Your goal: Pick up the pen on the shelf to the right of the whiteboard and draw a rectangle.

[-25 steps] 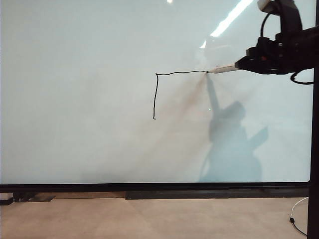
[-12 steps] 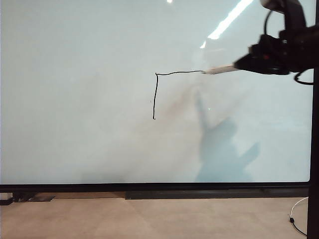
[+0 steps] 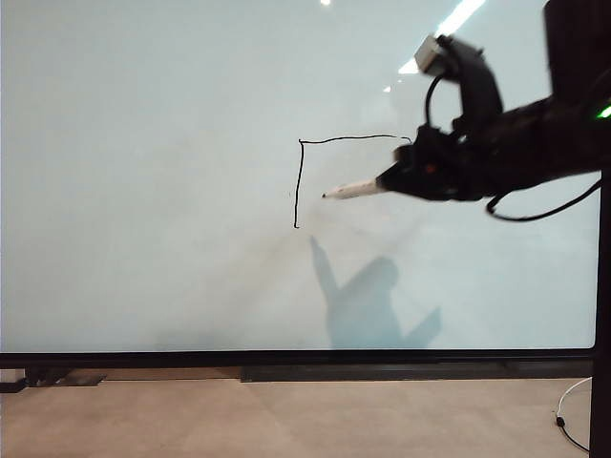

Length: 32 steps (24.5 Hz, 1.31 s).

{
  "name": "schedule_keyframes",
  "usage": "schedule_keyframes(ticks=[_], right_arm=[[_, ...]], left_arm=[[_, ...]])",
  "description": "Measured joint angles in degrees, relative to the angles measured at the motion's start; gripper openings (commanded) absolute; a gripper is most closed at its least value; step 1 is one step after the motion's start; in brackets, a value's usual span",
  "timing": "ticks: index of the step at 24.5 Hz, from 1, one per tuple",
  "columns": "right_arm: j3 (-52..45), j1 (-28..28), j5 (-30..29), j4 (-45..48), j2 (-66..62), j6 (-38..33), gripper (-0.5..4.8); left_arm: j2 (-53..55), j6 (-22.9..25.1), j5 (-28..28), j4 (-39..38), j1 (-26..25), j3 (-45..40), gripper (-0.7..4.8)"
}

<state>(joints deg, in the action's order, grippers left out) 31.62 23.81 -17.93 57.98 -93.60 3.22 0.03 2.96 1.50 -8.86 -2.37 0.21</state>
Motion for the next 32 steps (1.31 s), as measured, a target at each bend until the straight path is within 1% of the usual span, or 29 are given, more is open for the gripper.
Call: schedule_keyframes(ticks=[2, 6, 17, 32], right_arm=[[1.0, 0.7, -0.2, 1.5, -2.7, -0.7, -0.06], [4.3, 0.6, -2.9, 3.9, -7.6, -2.3, -0.06], [8.7, 0.5, -3.4, 4.0, -13.0, -3.0, -0.07], [9.7, 0.7, 0.2, 3.0, -13.8, -2.7, -0.07]], left_arm=[[0.0, 0.0, 0.0, 0.0, 0.0, 0.0, -0.05], [0.0, 0.0, 0.0, 0.0, 0.0, 0.0, -0.05], [0.0, 0.0, 0.0, 0.0, 0.0, 0.0, -0.05], [0.0, 0.0, 0.0, 0.0, 0.0, 0.0, -0.05]])
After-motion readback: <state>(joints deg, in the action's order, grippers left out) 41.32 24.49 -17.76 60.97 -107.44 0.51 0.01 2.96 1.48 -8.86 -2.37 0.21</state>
